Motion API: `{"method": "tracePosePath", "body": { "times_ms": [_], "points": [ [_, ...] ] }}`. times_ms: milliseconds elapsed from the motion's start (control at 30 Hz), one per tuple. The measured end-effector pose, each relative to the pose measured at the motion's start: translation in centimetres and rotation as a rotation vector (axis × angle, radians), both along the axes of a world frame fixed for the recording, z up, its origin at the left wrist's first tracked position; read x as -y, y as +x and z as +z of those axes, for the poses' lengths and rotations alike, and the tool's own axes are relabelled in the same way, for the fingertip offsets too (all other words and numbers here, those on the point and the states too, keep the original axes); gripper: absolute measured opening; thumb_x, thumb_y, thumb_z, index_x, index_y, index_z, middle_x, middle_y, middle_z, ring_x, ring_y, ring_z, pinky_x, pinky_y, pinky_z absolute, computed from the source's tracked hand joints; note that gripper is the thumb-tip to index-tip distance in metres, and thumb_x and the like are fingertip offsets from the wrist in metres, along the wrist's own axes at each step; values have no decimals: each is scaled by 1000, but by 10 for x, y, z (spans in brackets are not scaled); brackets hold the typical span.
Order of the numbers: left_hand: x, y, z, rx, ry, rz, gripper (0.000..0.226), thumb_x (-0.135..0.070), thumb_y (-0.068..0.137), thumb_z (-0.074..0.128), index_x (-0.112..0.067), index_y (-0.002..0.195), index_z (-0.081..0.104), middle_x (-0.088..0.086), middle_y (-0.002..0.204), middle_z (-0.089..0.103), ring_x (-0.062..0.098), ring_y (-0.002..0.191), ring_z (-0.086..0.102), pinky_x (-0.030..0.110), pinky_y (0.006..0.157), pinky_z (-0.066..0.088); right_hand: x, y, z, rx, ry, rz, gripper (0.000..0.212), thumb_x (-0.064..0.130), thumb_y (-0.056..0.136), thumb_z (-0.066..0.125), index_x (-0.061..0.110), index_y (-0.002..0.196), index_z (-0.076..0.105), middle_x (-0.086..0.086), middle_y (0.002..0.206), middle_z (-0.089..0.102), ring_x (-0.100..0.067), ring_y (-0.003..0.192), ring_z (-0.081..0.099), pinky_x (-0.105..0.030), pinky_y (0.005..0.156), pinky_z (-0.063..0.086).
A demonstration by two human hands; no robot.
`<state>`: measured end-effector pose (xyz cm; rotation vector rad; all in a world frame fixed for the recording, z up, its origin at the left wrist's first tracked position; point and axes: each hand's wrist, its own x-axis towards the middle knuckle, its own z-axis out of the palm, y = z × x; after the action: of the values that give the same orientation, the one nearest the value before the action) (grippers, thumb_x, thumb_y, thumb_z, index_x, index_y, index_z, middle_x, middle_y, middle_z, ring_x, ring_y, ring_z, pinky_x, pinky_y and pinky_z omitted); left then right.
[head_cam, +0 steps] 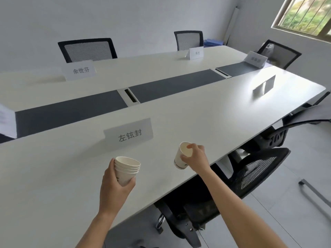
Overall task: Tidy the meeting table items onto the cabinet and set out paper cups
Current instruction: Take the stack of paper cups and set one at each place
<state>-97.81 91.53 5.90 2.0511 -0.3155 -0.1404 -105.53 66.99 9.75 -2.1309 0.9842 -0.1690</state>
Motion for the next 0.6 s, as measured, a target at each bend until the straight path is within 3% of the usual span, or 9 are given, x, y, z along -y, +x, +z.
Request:
{"method": "tracePosePath", "body": {
  "times_ms": [100,267,600],
  "points": [
    [-6,8,-5,0,-8,37,78,-18,67,75,-26,132,33,3,123,50,27,106,51,54,69,54,17,19,-8,-55,-60,-12,47,22,81,62,12,123,43,-10,131,35,-29,106,53,-29,71,42],
    [-12,21,-6,-17,-8,104,74,-16,66,75,-26,128,36,-3,112,49,26,102,52,54,66,54,22,46,-20,-41,-140,1,50,19,77,63,11,122,43,-11,131,35,-31,114,47,-40,90,48],
    [-24,41,-8,-30,11,173,74,-17,65,75,-29,126,36,-6,106,45,30,98,53,54,65,54,12,72,-43,-99,-210,124,49,15,77,62,9,122,44,-14,134,30,-34,115,44,-37,89,46]
  ]
}}
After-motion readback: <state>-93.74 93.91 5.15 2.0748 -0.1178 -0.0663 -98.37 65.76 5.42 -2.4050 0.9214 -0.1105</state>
